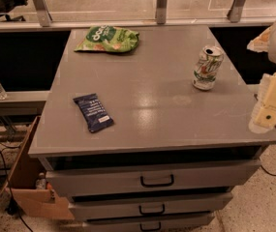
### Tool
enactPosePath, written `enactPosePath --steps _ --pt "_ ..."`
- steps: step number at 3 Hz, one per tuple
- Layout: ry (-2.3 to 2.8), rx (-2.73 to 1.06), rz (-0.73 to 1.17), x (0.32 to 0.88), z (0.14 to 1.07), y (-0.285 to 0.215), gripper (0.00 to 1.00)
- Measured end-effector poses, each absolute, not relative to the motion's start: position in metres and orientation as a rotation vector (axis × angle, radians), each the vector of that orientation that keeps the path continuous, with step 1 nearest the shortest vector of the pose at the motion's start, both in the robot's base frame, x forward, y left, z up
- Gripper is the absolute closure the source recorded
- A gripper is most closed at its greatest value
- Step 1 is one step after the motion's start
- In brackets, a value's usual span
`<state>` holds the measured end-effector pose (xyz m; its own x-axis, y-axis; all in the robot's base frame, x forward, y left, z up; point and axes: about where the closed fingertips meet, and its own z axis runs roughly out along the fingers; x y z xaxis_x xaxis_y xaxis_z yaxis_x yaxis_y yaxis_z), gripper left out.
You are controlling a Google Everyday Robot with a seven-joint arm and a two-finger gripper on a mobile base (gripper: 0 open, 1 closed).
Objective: Pick green rice chip bag
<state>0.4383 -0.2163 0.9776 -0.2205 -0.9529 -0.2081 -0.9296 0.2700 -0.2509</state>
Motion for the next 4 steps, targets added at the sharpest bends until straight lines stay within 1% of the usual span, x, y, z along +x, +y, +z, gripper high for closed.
enactPosePath --steps 1,2,3,4 --pt "2.228 -1.722 -0.103 0.438 0.978 -0.216 0.0" --pt "2.193 -1.696 -0.084 0.453 0.979 -0.207 0.0" --pt "2.111 -1.66 -0.036 0.496 0.982 -0.175 0.0" --pt "2.002 -1.63 0.034 0.549 0.988 -0.12 0.0"
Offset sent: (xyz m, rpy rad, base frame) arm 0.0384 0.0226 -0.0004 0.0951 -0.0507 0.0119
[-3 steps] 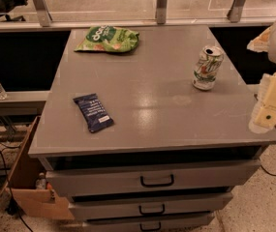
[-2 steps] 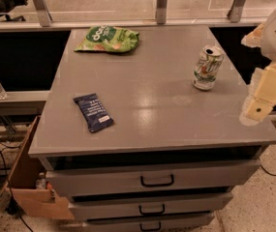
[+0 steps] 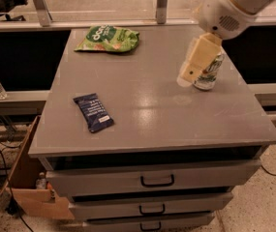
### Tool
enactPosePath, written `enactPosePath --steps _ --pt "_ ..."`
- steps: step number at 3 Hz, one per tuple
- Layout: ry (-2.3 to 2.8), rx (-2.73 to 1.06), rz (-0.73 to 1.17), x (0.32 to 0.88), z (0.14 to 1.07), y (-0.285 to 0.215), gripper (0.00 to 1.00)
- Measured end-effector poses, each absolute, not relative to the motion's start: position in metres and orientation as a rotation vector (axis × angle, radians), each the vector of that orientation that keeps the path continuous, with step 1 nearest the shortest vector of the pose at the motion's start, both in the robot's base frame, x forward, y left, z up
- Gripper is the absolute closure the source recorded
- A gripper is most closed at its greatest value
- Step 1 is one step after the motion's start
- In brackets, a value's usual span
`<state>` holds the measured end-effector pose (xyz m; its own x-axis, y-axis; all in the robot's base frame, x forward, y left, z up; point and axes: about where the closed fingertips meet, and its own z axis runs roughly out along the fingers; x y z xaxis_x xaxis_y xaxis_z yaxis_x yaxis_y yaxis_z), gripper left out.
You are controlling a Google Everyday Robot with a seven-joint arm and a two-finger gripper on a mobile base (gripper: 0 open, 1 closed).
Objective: Pick green rice chip bag
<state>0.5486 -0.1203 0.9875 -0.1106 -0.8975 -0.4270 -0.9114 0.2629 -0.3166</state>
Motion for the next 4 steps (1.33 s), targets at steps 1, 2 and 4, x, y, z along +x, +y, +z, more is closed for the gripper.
enactPosePath --steps 1,2,4 --pt "1.882 -1.584 0.103 0.598 0.993 -0.053 0.0" --pt "1.882 -1.584 0.103 0.599 0.993 -0.052 0.0" --pt "1.879 -1.437 0.084 0.689 0.952 -0.018 0.0"
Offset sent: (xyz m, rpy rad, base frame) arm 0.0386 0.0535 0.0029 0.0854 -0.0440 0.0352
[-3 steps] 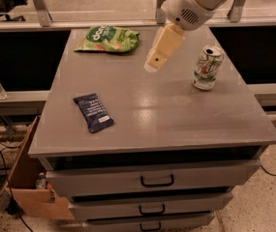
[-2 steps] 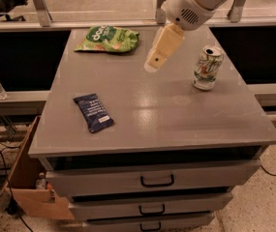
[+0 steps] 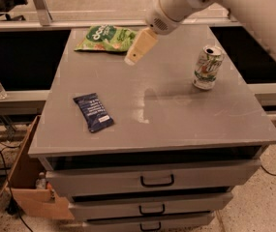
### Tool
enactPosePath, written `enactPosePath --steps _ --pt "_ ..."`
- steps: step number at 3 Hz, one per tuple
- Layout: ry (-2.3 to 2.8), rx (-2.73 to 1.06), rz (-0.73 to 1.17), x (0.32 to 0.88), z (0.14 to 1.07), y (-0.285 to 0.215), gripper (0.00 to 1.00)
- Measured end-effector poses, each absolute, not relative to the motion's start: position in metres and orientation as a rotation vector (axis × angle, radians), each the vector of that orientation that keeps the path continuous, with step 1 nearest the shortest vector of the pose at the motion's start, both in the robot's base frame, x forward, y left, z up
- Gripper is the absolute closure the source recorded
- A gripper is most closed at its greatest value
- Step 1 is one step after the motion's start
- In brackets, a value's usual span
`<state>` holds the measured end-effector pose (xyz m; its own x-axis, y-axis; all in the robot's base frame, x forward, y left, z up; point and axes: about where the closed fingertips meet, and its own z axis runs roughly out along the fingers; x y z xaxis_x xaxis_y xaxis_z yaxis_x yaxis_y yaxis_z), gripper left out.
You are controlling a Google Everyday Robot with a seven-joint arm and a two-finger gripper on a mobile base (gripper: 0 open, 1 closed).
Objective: Pick green rice chip bag
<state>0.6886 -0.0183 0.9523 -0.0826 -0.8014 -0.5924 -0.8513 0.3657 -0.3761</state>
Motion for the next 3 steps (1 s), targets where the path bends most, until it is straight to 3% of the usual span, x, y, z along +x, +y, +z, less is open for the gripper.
enactPosePath --steps 3 --pt "1.932 -1.084 0.164 0.806 0.894 0.024 0.0"
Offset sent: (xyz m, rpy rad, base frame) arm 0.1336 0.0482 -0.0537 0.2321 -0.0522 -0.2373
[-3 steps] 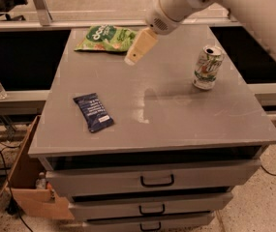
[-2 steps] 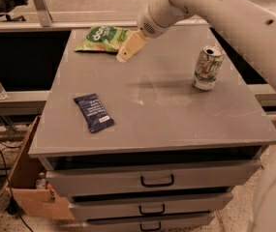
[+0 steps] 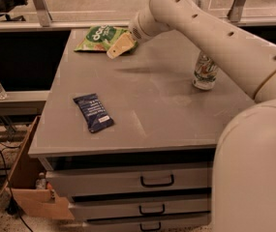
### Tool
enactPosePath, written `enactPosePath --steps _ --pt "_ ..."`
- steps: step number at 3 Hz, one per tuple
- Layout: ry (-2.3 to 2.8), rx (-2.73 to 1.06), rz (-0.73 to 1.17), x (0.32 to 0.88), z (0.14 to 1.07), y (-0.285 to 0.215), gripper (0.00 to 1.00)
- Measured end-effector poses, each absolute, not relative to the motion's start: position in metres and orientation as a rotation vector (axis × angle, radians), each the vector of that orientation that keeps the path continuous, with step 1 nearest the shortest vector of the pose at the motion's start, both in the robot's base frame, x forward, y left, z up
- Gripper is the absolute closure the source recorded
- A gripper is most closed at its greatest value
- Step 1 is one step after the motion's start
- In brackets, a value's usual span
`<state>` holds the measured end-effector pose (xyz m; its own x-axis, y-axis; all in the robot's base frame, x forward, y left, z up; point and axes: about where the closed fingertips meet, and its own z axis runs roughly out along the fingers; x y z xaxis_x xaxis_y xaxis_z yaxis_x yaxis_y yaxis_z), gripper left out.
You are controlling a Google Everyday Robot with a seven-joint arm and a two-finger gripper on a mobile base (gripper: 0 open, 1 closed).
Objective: Pick green rice chip bag
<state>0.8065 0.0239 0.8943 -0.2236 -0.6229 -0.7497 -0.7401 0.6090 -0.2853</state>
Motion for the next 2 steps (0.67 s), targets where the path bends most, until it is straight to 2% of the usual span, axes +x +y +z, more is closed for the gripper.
enactPosePath --steps 2 --pt "1.946 -0.966 0.275 0.849 0.873 0.057 0.0"
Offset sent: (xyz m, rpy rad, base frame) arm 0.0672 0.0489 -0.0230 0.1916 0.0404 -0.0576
